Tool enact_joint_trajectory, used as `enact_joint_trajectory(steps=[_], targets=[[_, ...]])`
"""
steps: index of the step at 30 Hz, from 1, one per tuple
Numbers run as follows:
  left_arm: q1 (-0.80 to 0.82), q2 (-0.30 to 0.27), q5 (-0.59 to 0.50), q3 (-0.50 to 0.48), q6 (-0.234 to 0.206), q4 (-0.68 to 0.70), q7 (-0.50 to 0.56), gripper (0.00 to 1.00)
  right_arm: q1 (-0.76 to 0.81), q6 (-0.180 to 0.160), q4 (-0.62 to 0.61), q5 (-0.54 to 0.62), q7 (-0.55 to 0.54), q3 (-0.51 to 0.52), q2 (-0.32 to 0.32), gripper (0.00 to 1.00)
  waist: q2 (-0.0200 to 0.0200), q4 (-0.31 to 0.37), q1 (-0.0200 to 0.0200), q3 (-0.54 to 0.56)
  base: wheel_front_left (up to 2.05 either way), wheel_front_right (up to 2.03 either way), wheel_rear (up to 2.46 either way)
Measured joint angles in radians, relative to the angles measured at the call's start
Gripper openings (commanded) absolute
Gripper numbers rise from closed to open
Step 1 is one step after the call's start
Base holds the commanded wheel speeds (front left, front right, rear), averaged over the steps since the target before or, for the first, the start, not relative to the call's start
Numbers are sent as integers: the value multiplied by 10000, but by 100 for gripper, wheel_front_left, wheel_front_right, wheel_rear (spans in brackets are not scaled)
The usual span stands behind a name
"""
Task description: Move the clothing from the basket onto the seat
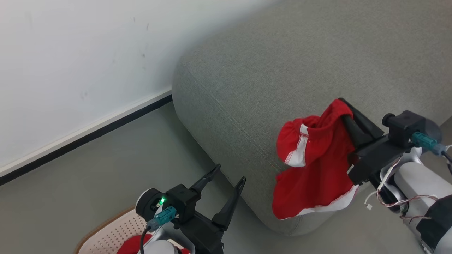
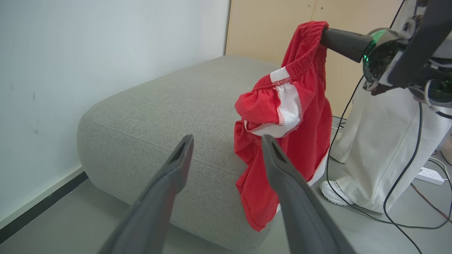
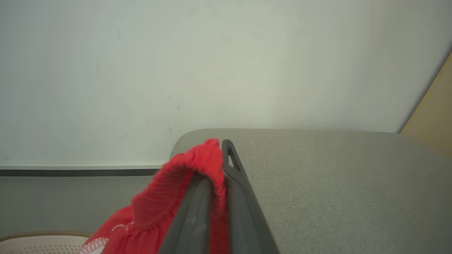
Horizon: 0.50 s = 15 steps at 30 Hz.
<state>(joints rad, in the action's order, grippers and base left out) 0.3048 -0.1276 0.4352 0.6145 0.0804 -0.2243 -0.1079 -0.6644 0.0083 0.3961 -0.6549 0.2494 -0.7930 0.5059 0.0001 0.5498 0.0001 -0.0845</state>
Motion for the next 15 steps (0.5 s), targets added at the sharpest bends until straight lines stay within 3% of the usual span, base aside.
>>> enact_joint_trajectory(steps=[15], targets=[[456,-307,-182,-203,-15,483,109,100,-3013,523,888,100,54,993,155,0,0,-208,1,-884,0,0,0]])
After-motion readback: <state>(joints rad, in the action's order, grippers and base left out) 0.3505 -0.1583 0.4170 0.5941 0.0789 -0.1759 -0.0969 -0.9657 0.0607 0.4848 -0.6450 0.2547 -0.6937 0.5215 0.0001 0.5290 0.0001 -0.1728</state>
